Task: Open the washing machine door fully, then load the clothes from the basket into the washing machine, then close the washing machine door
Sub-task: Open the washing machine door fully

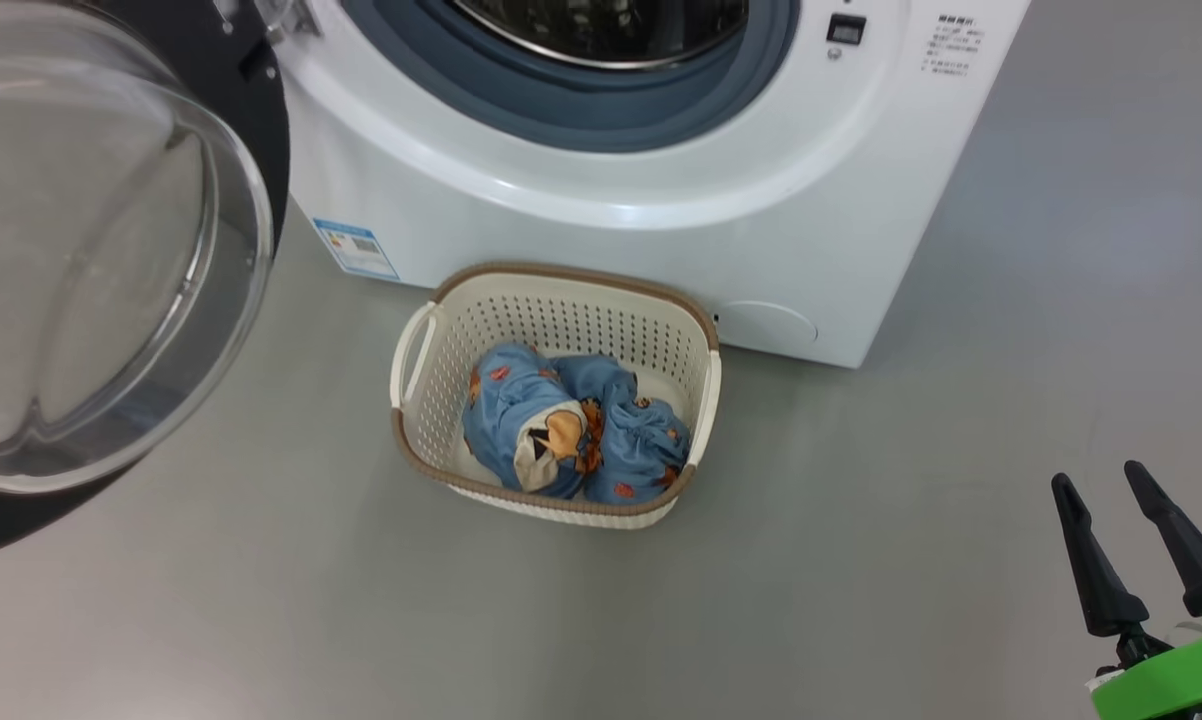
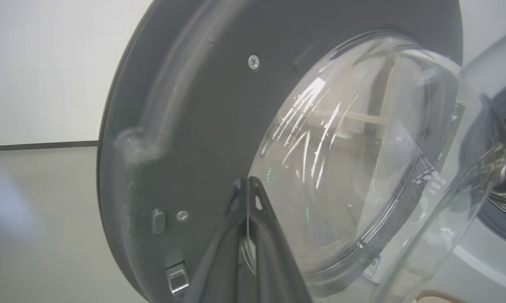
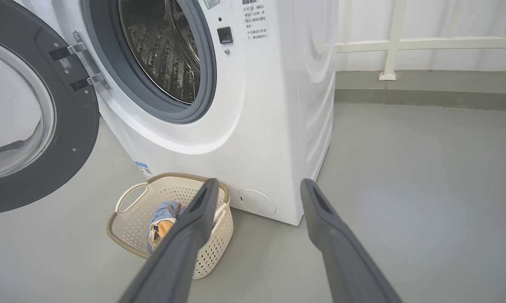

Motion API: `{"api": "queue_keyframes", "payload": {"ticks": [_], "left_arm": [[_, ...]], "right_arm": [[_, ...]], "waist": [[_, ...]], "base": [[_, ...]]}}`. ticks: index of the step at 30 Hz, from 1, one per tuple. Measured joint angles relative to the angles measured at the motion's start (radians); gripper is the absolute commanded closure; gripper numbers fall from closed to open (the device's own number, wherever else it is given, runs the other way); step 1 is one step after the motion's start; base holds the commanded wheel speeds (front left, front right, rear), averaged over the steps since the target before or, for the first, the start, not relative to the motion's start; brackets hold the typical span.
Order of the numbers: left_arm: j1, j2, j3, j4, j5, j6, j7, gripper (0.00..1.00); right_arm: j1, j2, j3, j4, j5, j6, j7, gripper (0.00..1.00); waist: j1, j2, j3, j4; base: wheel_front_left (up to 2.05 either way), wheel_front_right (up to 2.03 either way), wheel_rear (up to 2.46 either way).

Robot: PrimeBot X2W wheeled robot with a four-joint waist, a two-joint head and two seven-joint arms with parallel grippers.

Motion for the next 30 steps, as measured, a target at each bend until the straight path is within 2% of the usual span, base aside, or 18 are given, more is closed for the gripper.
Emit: {"api": "queue_keyframes", "payload": {"ticks": [2,3,5,6,8,9,14,23,30], "left_arm": [[0.026,-0.021,-0.01,-0.023,0.002,-0.012,0.0,0.77],[0.039,-0.03,-0.012,-0.034,0.002,-0.02,0.0,0.58],[0.065,-0.048,-0.017,-0.054,0.002,-0.028,0.0,0.45],[0.08,-0.056,-0.022,-0.064,0.001,-0.03,0.0,0.45],[0.111,-0.071,-0.031,-0.086,0.0,-0.041,0.0,0.11],[0.127,-0.08,-0.037,-0.097,-0.005,-0.046,0.0,0.0],[0.202,-0.1,-0.091,-0.155,-0.047,-0.053,0.0,0.0],[0.312,-0.09,-0.307,-0.216,-0.108,-0.053,0.0,0.0],[0.342,-0.077,-0.43,-0.238,-0.121,-0.054,0.0,0.0]], "right_arm": [[0.004,0.002,0.0,0.002,0.0,0.0,0.0,0.0],[0.009,0.002,-0.001,0.002,0.0,0.0,0.0,0.0],[0.026,0.005,-0.001,0.005,0.0,0.0,0.0,0.0],[0.034,0.007,-0.002,0.005,0.0,0.0,0.0,0.0],[0.042,0.011,-0.002,0.008,-0.001,0.0,0.0,0.0],[0.043,0.012,-0.001,0.008,-0.001,0.0,0.0,0.0],[0.048,0.019,0.003,0.009,-0.001,0.0,0.0,0.0],[0.064,0.032,-0.005,0.012,-0.001,0.0,0.0,0.0],[0.082,0.037,-0.018,0.013,-0.001,0.0,0.0,0.0]], "waist": [[0.0,0.0,-0.019,0.002],[0.0,0.0,-0.029,0.003],[0.0,0.0,-0.047,0.004],[0.0,0.0,-0.057,0.004],[0.0,0.0,-0.074,0.004],[0.0,0.0,-0.083,0.004],[0.0,0.0,-0.117,-0.005],[0.0,0.0,-0.146,-0.047],[0.0,0.0,-0.154,-0.093]], "base": [[0.0,0.0,0.0],[0.0,0.0,0.0],[0.0,0.0,0.0],[0.0,0.0,0.0],[0.0,0.0,0.0],[0.0,0.0,0.0],[0.0,0.0,0.0],[0.0,0.0,0.0],[0.0,0.0,0.0]]}}
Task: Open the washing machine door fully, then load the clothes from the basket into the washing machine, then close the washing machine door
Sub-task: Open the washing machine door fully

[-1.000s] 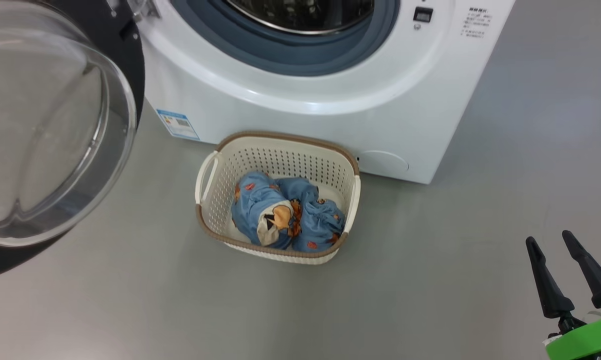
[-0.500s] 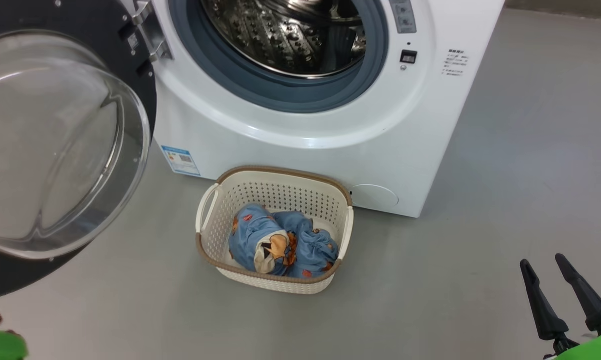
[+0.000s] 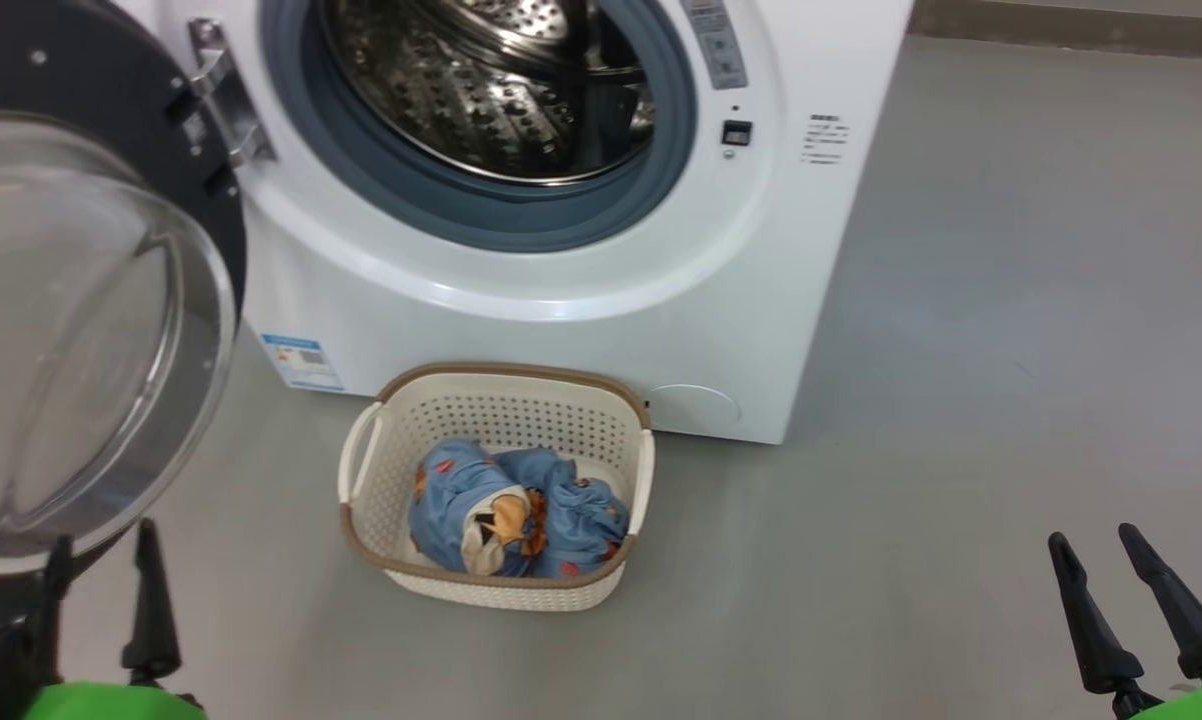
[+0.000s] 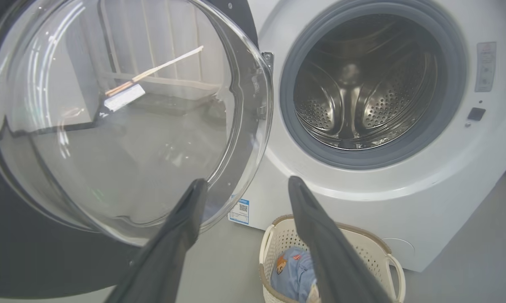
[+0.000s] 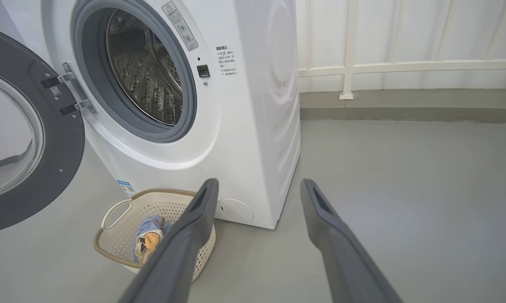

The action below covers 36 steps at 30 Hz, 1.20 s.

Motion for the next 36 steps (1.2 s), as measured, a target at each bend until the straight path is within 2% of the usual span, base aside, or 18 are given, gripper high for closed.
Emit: {"api": "queue_keyframes", "payload": {"ticks": [10,22,36], "left_arm": [[0.023,0.006,-0.116,-0.033,-0.038,-0.001,0.0,0.0],[0.024,-0.001,-0.193,-0.047,-0.048,-0.001,0.0,0.0],[0.022,0.002,-0.227,-0.057,-0.068,-0.001,0.0,0.0]], "right_arm": [[0.0,0.009,-0.006,0.0,0.0,0.0,0.0,0.0],[0.0,0.027,-0.029,-0.001,0.0,0.0,0.0,0.0],[0.0,0.032,-0.043,-0.005,-0.002,0.0,0.0,0.0]], "waist": [[0.0,0.0,-0.001,-0.089],[0.0,0.0,0.013,-0.177],[0.0002,0.0,0.031,-0.196]], "base": [[0.0,0.0,0.0],[0.0,0.0,0.0],[0.0,0.0,0.0]]}}
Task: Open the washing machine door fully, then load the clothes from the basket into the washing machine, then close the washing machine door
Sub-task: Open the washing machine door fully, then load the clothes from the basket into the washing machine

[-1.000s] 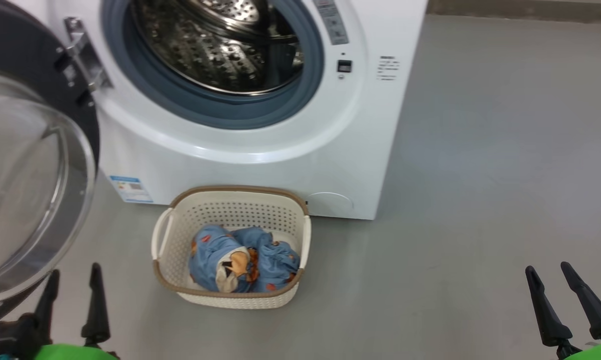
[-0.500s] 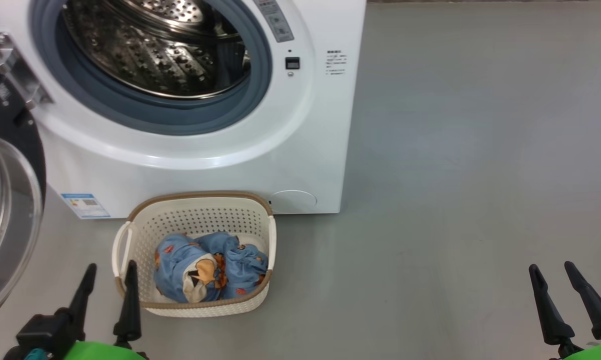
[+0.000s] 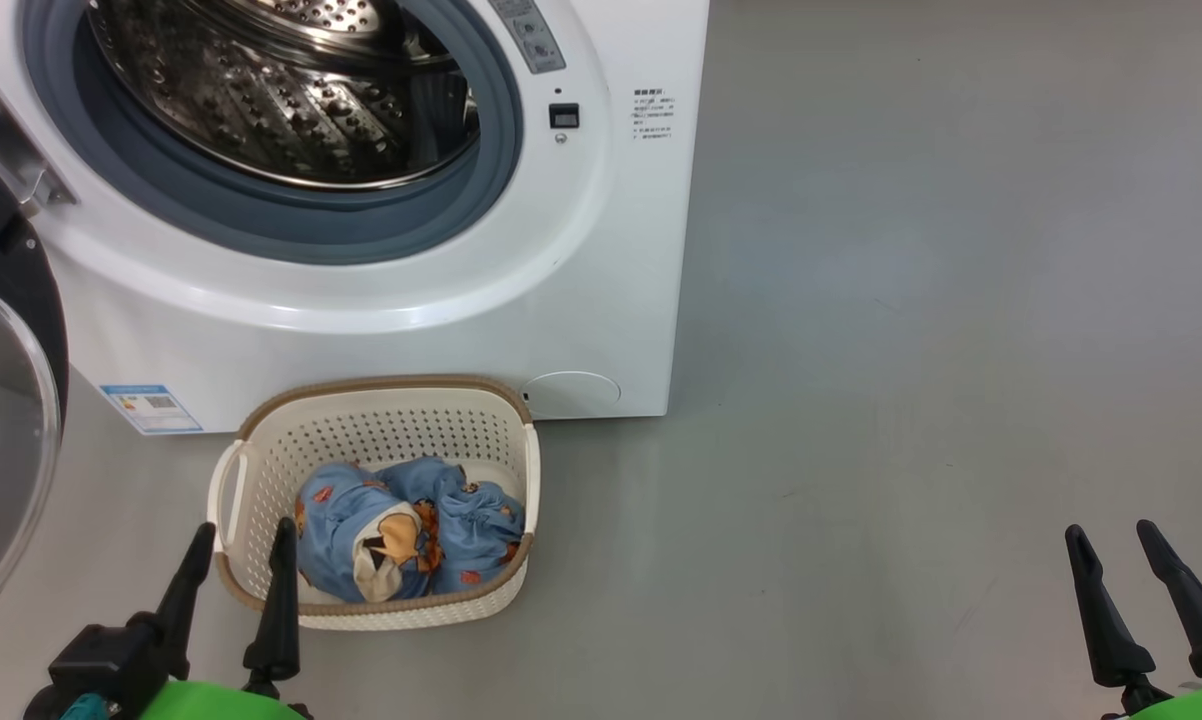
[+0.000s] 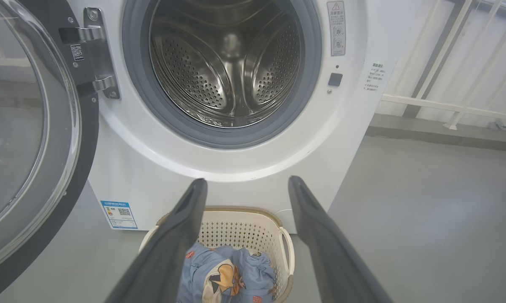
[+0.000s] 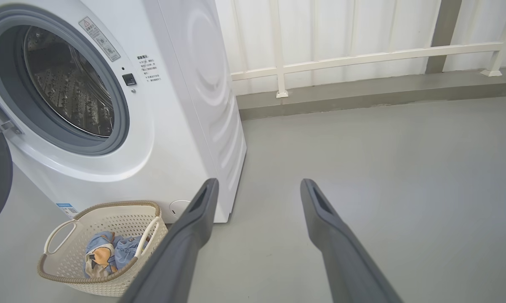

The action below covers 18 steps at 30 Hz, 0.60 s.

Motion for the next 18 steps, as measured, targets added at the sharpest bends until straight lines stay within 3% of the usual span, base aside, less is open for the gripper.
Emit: {"api": "queue_keyframes", "payload": {"ticks": [11,18], "left_arm": [[-0.005,0.003,-0.028,0.046,-0.079,0.0,0.0,0.0],[-0.01,0.016,-0.036,0.049,-0.094,0.0,0.0,0.0]], "right_arm": [[-0.001,0.0,0.001,0.0,0.0,0.0,0.0,0.0],[-0.003,0.0,0.001,0.0,0.0,0.0,0.0,0.0]], "waist": [[-0.0001,0.0,0.007,0.009],[-0.0001,0.0,0.018,0.009]], "base": [[0.0,-0.02,0.01],[0.47,-0.86,0.39]]}}
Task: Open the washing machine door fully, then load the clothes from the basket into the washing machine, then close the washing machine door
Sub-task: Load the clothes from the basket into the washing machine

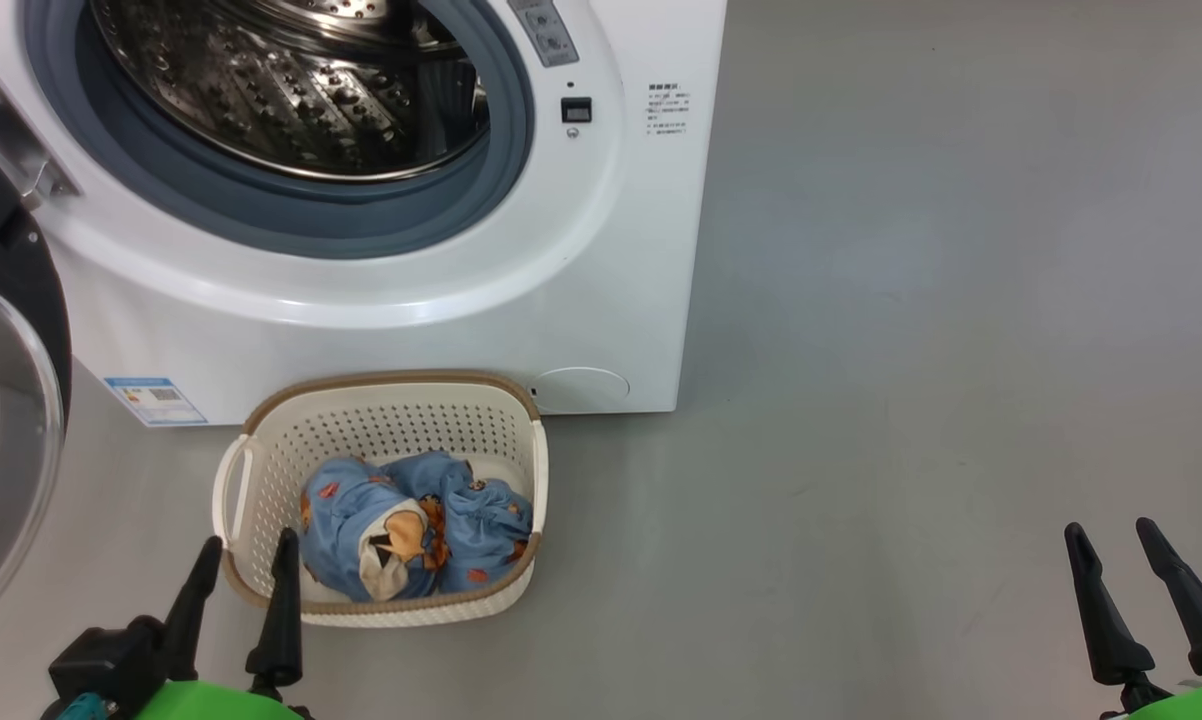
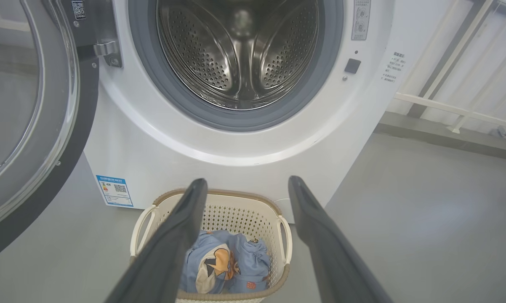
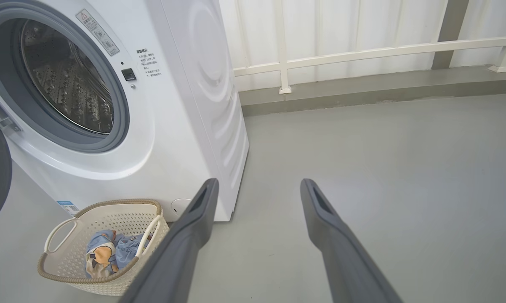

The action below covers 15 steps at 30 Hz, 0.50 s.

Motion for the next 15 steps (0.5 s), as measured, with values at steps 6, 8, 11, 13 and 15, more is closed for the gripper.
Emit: {"api": "queue_keyframes", "payload": {"ticks": [6,8,11,13,15], "left_arm": [[-0.006,0.006,0.0,-0.002,0.0,0.0,0.0,0.0],[-0.007,0.006,0.0,-0.003,0.001,0.0,0.0,0.0],[-0.011,0.006,0.0,-0.004,0.002,0.0,0.0,0.0],[-0.019,0.006,0.002,-0.004,0.004,0.0,0.0,0.0],[-0.021,0.007,0.006,-0.005,0.013,0.0,0.0,0.0]], "right_arm": [[-0.002,0.0,0.0,0.0,0.0,0.0,0.0,0.0],[-0.003,0.001,0.0,0.0,0.0,0.0,0.0,0.0],[-0.006,0.001,0.0,0.0,0.0,0.0,0.0,0.0],[-0.006,0.002,0.0,0.0,0.0,0.0,0.0,0.0],[-0.006,0.004,0.0,0.0,0.0,0.0,0.0,0.0]], "waist": [[0.0,0.0,0.005,-0.003],[0.0,0.0,0.006,-0.004],[0.0,0.0,0.008,-0.004],[0.0,0.0,0.01,-0.004],[0.0001,0.0,0.011,-0.003]], "base": [[0.82,-1.26,0.44],[0.82,-1.25,0.43],[0.83,-1.26,0.42],[0.8,-1.2,0.4],[0.71,-0.9,0.19]]}}
